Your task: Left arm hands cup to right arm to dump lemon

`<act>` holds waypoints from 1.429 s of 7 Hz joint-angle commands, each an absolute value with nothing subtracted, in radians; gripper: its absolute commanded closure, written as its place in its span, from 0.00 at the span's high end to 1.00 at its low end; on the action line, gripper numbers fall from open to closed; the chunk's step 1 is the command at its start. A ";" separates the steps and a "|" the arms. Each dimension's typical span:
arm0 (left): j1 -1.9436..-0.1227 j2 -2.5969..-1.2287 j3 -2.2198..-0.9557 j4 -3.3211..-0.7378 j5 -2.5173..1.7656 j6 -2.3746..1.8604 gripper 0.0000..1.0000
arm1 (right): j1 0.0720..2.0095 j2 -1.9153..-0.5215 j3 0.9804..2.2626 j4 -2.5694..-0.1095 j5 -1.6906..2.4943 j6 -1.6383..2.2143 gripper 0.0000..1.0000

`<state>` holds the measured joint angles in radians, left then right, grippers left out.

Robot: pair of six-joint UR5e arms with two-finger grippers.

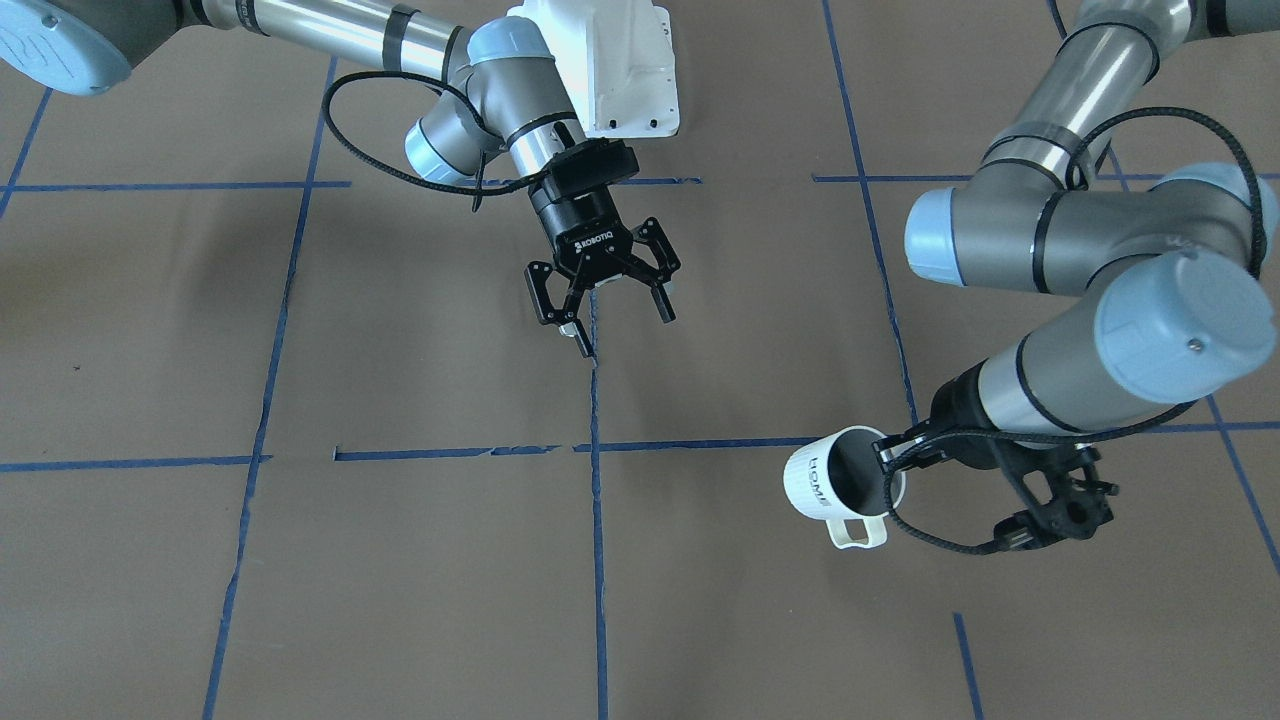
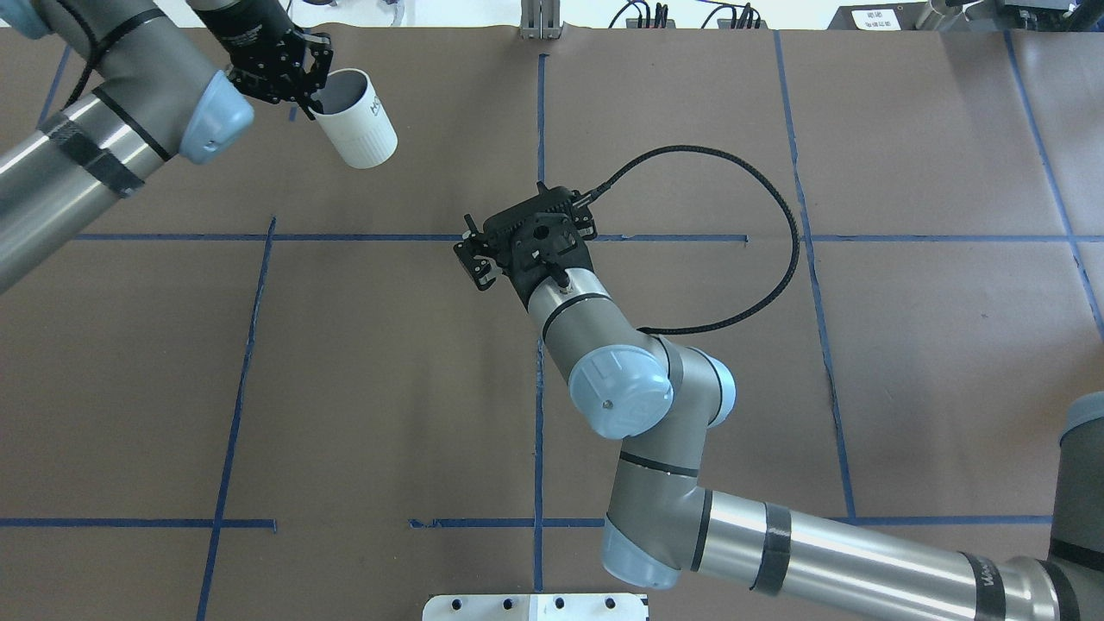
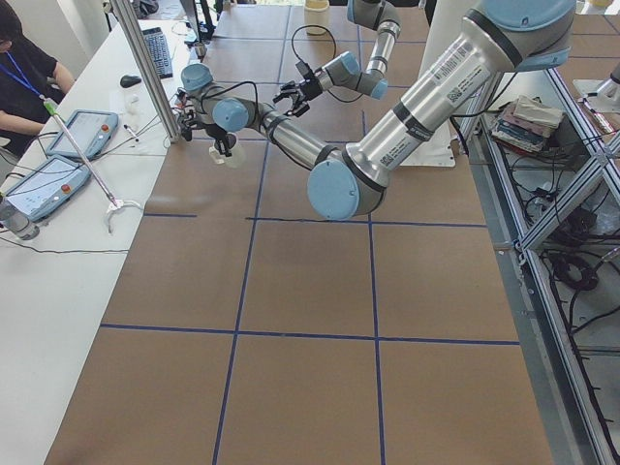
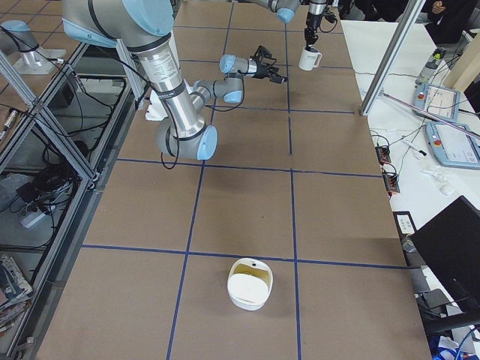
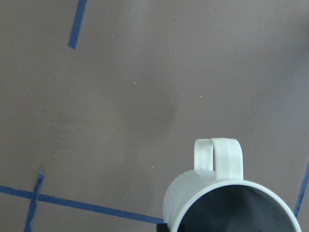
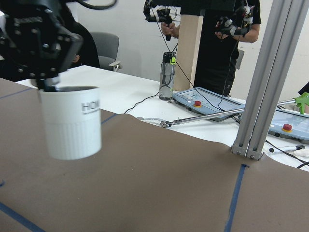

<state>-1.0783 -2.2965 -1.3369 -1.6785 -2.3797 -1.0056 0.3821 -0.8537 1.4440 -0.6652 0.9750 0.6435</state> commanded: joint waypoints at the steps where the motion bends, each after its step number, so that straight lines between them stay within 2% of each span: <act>1: -1.133 -2.122 -1.539 -1.678 -2.375 -0.945 0.00 | 0.547 -0.871 1.503 -0.899 1.252 0.660 1.00; 3: -1.153 -1.981 -1.700 -1.672 -2.370 -0.846 0.00 | 0.801 -0.916 1.560 -1.171 1.677 0.650 1.00; 6: -1.175 -1.673 -1.914 -1.678 -2.268 -0.697 0.00 | 1.102 -1.021 1.531 -1.314 2.150 0.621 1.00; 8: -1.169 -1.551 -1.928 -1.704 -2.198 -0.614 0.00 | 1.222 -1.106 1.528 -1.401 2.219 0.367 1.00; 10: -1.163 -1.517 -1.886 -1.790 -2.169 -0.624 0.00 | 1.377 -1.216 1.540 -1.476 2.349 0.176 1.00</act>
<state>-1.1665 -1.5389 -1.9092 -1.7491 -2.1865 -0.6253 1.2862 -1.1474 1.5352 -1.4445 2.2719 0.2845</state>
